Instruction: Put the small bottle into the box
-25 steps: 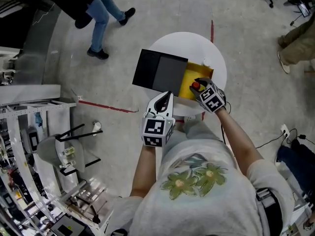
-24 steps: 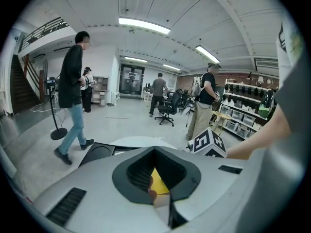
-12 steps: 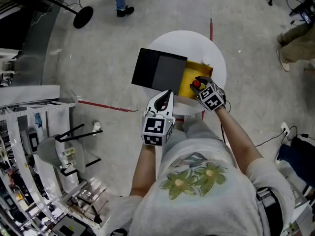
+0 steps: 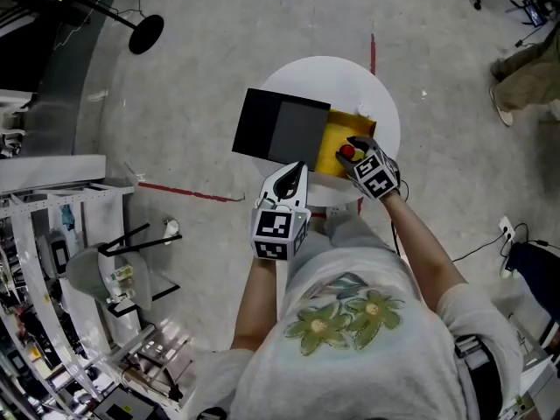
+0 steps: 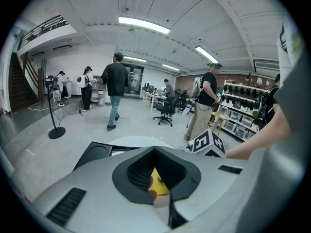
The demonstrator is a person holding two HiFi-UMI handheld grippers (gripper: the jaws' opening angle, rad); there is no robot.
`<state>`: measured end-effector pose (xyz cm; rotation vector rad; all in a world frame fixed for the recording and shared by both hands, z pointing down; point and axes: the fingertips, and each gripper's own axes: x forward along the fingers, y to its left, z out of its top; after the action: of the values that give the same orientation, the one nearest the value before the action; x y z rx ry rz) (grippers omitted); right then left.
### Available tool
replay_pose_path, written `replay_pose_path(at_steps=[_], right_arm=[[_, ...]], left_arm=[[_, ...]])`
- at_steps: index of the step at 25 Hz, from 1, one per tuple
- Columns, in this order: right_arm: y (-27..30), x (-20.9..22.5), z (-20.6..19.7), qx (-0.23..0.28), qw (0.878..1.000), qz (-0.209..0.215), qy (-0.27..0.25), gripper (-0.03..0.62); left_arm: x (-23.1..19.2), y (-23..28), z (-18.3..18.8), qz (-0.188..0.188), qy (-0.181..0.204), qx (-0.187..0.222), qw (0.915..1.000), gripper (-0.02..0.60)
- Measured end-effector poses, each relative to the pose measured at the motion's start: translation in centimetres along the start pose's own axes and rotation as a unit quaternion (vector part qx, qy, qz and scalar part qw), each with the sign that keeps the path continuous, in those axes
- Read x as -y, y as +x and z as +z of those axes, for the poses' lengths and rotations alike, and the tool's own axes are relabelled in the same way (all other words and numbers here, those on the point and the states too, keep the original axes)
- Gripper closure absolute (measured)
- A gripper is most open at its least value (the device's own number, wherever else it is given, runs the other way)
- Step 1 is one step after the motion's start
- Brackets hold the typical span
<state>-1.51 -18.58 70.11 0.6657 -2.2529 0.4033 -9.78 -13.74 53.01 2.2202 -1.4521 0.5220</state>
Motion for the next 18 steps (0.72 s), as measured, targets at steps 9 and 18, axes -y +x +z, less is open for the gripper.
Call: replay_pose_path(at_steps=[9, 18], right_arm=[[-4.2, -0.3, 5.0, 0.077, 0.996, -0.011, 0.030, 0.396], [-10.7, -0.7, 9.8, 0.169, 0.984, -0.034, 0.040, 0.439]], left_arm=[[0.6, 0.0, 0.8, -0.012, -0.005, 0.010, 0.9999, 0.577], [1.9, 0.2, 2.2, -0.023, -0.003, 0.031, 0.9992, 0.577]])
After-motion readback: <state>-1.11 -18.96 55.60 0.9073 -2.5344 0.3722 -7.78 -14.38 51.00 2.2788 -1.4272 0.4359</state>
